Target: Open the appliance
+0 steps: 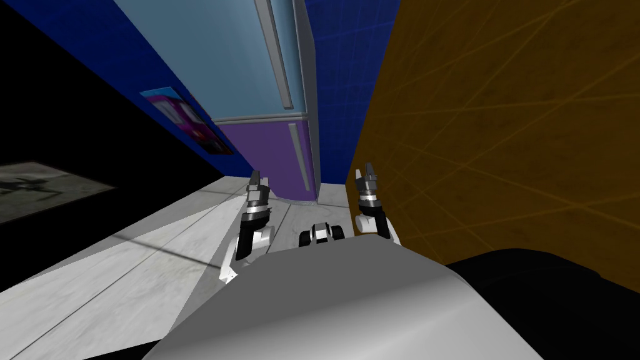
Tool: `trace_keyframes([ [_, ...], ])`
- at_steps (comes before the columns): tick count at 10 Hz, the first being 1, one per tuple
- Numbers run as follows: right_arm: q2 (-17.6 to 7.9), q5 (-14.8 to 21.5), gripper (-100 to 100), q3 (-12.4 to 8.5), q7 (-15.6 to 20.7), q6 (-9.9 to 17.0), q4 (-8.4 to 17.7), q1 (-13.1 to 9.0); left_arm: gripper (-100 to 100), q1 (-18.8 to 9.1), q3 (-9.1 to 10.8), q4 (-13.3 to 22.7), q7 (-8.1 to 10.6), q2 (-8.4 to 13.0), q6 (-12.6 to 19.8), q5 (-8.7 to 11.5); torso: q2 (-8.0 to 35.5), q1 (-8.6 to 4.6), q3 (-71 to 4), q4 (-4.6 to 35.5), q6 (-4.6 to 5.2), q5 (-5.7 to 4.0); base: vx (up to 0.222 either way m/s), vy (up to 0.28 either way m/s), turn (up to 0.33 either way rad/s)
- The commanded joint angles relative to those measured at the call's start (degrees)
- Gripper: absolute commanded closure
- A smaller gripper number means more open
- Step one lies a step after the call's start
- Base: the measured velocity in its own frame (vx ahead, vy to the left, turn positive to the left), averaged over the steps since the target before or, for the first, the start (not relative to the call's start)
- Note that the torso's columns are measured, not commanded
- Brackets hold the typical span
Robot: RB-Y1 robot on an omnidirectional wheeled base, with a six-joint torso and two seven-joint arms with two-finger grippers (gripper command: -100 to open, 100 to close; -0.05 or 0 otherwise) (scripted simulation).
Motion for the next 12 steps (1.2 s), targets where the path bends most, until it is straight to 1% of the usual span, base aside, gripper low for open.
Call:
trace_keyframes([
  [1, 0.0, 0.0, 0, 0.0, 0.0, 0.0, 0.0, 0.0, -100, -3.97, 0.05, -0.53, -0.73, 0.92, 4.11, -0.01, 0.0, 0.0, 0.0, 0.0, 0.0, 0.0, 0.083, -0.012, 0.0],
  [7, 0.0, 0.0, 0, 0.0, 0.0, 0.0, 0.0, 0.0, -100, -14.07, 0.16, -1.54, -2.47, 1.85, 13.92, -0.1, 0.05, 0.03, 0.03, 0.01, 0.0, 0.01, 0.085, -0.02, 0.0],
  [8, 0.0, 0.0, 0, 0.0, 0.0, 0.0, 0.0, 0.0, -100, -14.19, 0.16, -1.54, -2.47, 1.85, 13.98, -0.1, 0.02, 0.01, 0.02, 0.01, 0.0, 0.0, 0.057, -0.008, 0.002],
  [12, 0.0, 0.0, 0, 0.0, 0.0, 0.0, 0.0, 0.0, -100, -20.22, 0.22, -2.07, -3.5, 2.06, 19.81, -0.16, -0.02, -0.03, -0.01, -0.01, 0.0, -0.01, 0.061, -0.005, 0.0],
])
